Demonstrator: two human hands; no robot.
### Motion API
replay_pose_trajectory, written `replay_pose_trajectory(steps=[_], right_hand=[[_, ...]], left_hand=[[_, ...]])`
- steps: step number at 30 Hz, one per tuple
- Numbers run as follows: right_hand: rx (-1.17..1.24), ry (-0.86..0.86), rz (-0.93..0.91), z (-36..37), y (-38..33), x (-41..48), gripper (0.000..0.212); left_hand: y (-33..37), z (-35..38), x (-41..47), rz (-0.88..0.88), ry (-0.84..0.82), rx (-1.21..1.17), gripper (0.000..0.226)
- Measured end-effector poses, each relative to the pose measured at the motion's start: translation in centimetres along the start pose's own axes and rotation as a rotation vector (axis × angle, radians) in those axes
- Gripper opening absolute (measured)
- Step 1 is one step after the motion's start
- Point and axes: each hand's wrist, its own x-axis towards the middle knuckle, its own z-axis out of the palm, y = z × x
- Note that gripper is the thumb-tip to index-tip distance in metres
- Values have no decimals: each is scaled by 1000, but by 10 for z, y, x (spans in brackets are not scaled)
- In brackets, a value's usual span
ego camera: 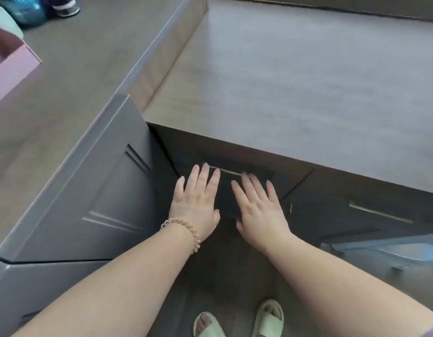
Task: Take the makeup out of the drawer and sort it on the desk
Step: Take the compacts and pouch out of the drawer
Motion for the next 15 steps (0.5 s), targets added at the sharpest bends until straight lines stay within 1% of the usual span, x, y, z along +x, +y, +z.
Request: replay_pose_trajectory(steps=[2,4,6,8,12,15], right_hand=[[-22,6,-38,12,1,15,83],[-56,1,-61,24,2,27,79],[-41,-2,-42,39,2,30,75],[-32,14,-25,46,1,29,73],[-15,29,-9,48,0,33,75],[-4,8,5,46,-3,31,77]], left_hand=[[-4,10,16,-26,34,6,88],[-9,22,33,1,73,25,89],[-7,36,41,34,70,24,88],[-7,45,46,31,64,24,87],[-7,52,51,37,105,30,83],[-7,48,55,10,120,-26,79]])
